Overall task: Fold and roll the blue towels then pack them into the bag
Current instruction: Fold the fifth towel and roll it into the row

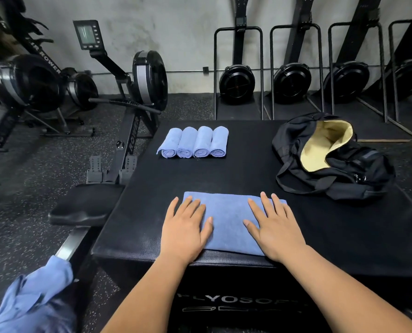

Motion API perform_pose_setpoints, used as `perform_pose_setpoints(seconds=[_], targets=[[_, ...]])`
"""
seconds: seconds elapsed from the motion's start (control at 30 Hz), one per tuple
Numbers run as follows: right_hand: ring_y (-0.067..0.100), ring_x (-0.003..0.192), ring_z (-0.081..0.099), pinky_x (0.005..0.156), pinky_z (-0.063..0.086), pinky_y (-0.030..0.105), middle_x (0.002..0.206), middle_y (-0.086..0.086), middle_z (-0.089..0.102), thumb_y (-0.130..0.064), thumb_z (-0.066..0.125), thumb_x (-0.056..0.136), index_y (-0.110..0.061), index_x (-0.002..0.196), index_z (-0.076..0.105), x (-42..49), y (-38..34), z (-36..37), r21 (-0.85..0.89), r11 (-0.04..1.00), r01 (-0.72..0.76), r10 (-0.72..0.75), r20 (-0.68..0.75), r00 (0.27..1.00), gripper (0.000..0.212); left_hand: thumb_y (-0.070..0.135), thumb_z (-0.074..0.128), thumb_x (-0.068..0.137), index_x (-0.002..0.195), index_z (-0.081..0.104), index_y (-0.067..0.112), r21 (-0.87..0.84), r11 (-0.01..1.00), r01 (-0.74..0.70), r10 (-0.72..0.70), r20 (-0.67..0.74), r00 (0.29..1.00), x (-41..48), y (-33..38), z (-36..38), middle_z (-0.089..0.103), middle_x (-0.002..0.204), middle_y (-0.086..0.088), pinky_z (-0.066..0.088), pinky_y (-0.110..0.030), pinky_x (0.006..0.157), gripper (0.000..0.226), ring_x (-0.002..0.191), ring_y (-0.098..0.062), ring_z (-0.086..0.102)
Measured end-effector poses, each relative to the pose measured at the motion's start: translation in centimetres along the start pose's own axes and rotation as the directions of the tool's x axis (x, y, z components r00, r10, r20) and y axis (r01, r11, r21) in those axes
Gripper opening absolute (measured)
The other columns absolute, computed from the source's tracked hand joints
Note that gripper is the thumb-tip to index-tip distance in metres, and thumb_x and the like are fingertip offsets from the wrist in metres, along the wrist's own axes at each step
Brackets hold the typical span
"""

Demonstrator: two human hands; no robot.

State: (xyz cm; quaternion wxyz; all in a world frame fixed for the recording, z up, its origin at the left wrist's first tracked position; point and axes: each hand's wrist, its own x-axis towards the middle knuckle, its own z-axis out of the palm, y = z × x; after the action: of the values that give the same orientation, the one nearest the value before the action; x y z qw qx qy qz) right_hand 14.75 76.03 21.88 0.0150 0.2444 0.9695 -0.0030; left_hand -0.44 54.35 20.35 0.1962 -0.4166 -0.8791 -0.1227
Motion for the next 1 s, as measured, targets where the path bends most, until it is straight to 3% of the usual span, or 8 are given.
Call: perform_pose_setpoints(seconds=[0.13, 0.23, 0.37, 0.47, 0.6, 0.7, 0.87, 1.0], targets=[[0.029, 0.161, 0.014, 0.126, 0.025, 0.05, 0.173, 0.004, 0.021, -0.063, 0.017, 0.105, -0.022, 0.16, 0.039, 0.6, -0.7, -0.8, -0.058, 0.964, 0.259, -0.263, -0.084, 0.961, 0.072, 0.047, 0.036, 0.109, 0.123, 0.074, 0.017, -0.053, 0.998, -0.044, 0.038, -0.108, 0.993, -0.3, -0.2, 0.2, 0.072, 0.129, 0.005, 0.032, -0.046, 0.122, 0.05, 0.133, -0.018, 0.059], [0.016, 0.162, 0.006, 0.13, 0.012, 0.038, 0.175, -0.011, 0.01, -0.067, 0.02, 0.106, -0.037, 0.163, 0.03, 0.2, -0.9, -0.6, 0.087, 0.903, 0.421, -0.417, -0.061, 0.907, 0.066, 0.048, 0.027, 0.112, 0.123, 0.072, 0.018, -0.091, 0.991, -0.1, 0.089, -0.115, 0.989, -0.2, -0.2, 0.4, 0.07, 0.129, 0.006, 0.034, -0.043, 0.121, 0.055, 0.133, -0.016, 0.058], [0.009, 0.16, -0.006, 0.128, -0.002, 0.032, 0.174, -0.018, 0.0, -0.071, 0.017, 0.104, -0.048, 0.164, 0.017, 0.3, -1.5, -0.3, 0.138, 0.936, 0.323, -0.323, -0.024, 0.946, 0.064, 0.048, 0.028, 0.112, 0.127, 0.071, 0.018, -0.098, 0.987, -0.125, 0.112, -0.133, 0.985, -0.3, -0.3, 0.3, 0.067, 0.137, 0.006, 0.034, -0.047, 0.121, 0.055, 0.14, -0.018, 0.053], [0.018, 0.162, -0.002, 0.13, 0.004, 0.04, 0.175, -0.01, 0.005, -0.071, 0.01, 0.102, -0.043, 0.165, 0.02, 0.4, -3.2, -0.1, 0.188, 0.981, 0.042, -0.028, -0.077, 0.997, 0.069, 0.049, 0.032, 0.111, 0.132, 0.068, 0.02, -0.122, 0.986, -0.111, 0.098, -0.109, 0.989, -0.2, -0.3, 0.3, 0.062, 0.144, 0.004, 0.033, -0.048, 0.122, 0.051, 0.147, -0.019, 0.046], [0.027, 0.161, -0.014, 0.13, -0.003, 0.046, 0.176, -0.001, -0.005, -0.067, 0.01, 0.104, -0.035, 0.167, 0.015, 0.3, -6.5, -0.6, 0.358, 0.884, -0.3, 0.306, 0.04, 0.951, 0.071, 0.051, 0.036, 0.109, 0.141, 0.063, 0.021, -0.141, 0.99, -0.012, 0.012, -0.001, 1.0, 0.1, -0.4, 0.5, 0.055, 0.153, 0.002, 0.033, -0.043, 0.122, 0.051, 0.152, -0.02, 0.039], [0.028, 0.16, -0.018, 0.129, -0.006, 0.047, 0.176, -0.002, -0.009, -0.065, 0.013, 0.105, -0.036, 0.167, 0.012, 0.5, -7.3, -1.7, 0.405, 0.88, -0.248, 0.234, 0.084, 0.969, 0.068, 0.054, 0.035, 0.108, 0.146, 0.058, 0.023, -0.148, 0.989, 0.015, -0.009, 0.045, 0.999, 0.2, -0.5, 0.5, 0.051, 0.157, 0.004, 0.03, -0.041, 0.123, 0.053, 0.154, -0.019, 0.035], [0.018, 0.162, -0.007, 0.13, 0.002, 0.041, 0.175, -0.01, 0.0, -0.074, 0.004, 0.099, -0.044, 0.165, 0.017, 1.6, -2.0, -1.6, 0.157, 0.969, 0.19, -0.186, -0.041, 0.982, 0.073, 0.056, 0.034, 0.108, 0.15, 0.054, 0.026, -0.177, 0.984, 0.035, -0.02, 0.088, 0.996, 0.2, -0.3, 0.3, 0.048, 0.16, 0.006, 0.028, -0.039, 0.124, 0.055, 0.155, -0.017, 0.031], [0.017, 0.162, -0.005, 0.13, 0.0, 0.041, 0.176, -0.008, 0.001, -0.071, 0.003, 0.098, -0.042, 0.165, 0.015, 2.2, -2.8, -0.5, 0.147, 0.986, 0.08, -0.077, -0.023, 0.997, 0.074, 0.058, 0.033, 0.108, 0.152, 0.052, 0.027, -0.206, 0.978, 0.044, -0.025, 0.095, 0.995, 0.3, -0.5, 0.2, 0.045, 0.162, 0.007, 0.028, -0.039, 0.124, 0.057, 0.156, -0.016, 0.029]])
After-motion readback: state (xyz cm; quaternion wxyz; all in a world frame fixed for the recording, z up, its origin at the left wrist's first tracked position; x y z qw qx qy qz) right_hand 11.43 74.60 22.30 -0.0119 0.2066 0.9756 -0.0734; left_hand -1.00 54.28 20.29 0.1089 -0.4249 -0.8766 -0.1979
